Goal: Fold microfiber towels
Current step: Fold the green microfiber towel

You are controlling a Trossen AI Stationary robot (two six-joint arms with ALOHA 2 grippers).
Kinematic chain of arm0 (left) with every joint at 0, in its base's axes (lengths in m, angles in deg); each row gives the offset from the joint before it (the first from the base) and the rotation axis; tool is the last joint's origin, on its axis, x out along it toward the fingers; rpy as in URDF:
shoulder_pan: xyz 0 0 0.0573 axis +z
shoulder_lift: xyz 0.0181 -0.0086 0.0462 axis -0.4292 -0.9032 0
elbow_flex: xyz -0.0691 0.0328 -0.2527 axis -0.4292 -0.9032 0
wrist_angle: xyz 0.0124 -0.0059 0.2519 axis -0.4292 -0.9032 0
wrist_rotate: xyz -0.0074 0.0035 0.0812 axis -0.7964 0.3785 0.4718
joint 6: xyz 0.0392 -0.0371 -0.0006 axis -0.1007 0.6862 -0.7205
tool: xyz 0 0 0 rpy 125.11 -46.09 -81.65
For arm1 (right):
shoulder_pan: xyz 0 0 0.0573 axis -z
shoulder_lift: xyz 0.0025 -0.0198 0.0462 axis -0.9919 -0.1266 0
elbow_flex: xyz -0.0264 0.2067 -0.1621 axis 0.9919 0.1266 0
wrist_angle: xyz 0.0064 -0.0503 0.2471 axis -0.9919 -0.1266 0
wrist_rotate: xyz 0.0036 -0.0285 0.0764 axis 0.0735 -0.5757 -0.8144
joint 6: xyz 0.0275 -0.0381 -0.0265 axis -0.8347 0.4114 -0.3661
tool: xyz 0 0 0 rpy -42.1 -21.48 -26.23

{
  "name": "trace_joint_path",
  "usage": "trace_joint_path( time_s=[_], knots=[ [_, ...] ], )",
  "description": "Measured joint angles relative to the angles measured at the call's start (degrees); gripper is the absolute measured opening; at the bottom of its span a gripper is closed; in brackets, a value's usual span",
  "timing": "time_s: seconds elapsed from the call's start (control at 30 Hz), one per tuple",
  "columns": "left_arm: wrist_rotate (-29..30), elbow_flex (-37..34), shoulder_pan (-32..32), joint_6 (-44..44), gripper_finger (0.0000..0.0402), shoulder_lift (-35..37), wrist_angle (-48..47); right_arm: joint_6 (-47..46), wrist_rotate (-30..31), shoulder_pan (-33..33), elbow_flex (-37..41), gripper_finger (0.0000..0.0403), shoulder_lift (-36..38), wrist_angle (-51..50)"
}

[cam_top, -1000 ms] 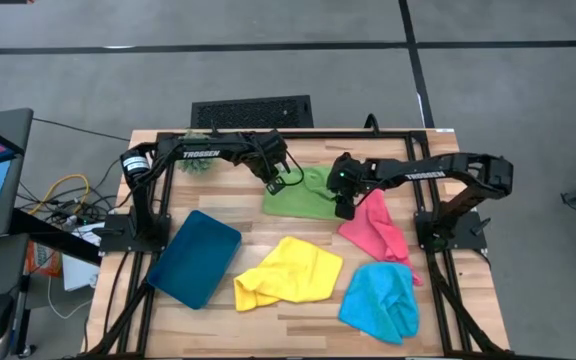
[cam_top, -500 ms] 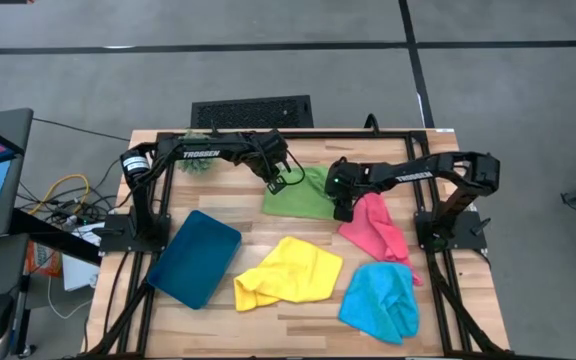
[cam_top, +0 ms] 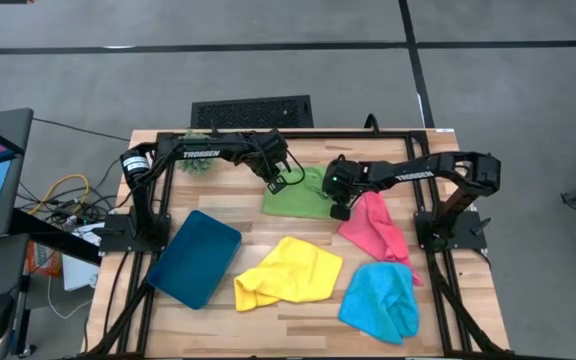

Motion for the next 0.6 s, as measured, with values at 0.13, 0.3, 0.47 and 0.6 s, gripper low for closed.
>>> trace_joint_path(
  time_s=[0.13,0.3,0.47,0.6],
  knots=[
    [0.0,0.0,0.0,0.0,0.0004,0.0,0.0,0.0,-0.2,0.0,-1.1,0.0008,0.1,-1.3],
    [0.0,0.0,0.0,0.0,0.0004,0.0,0.0,-0.8,-0.7,0.0,-3.4,0.0026,1.7,-4.3],
    [0.0,0.0,0.0,0.0,0.0004,0.0,0.0,-1.6,-3.4,0.7,-4.4,0.0016,6.5,-5.9],
    [0.0,0.0,0.0,0.0,0.0004,0.0,-0.3,-3.1,-4.0,1.5,-4.4,0.0006,11.2,-6.8]
  ],
)
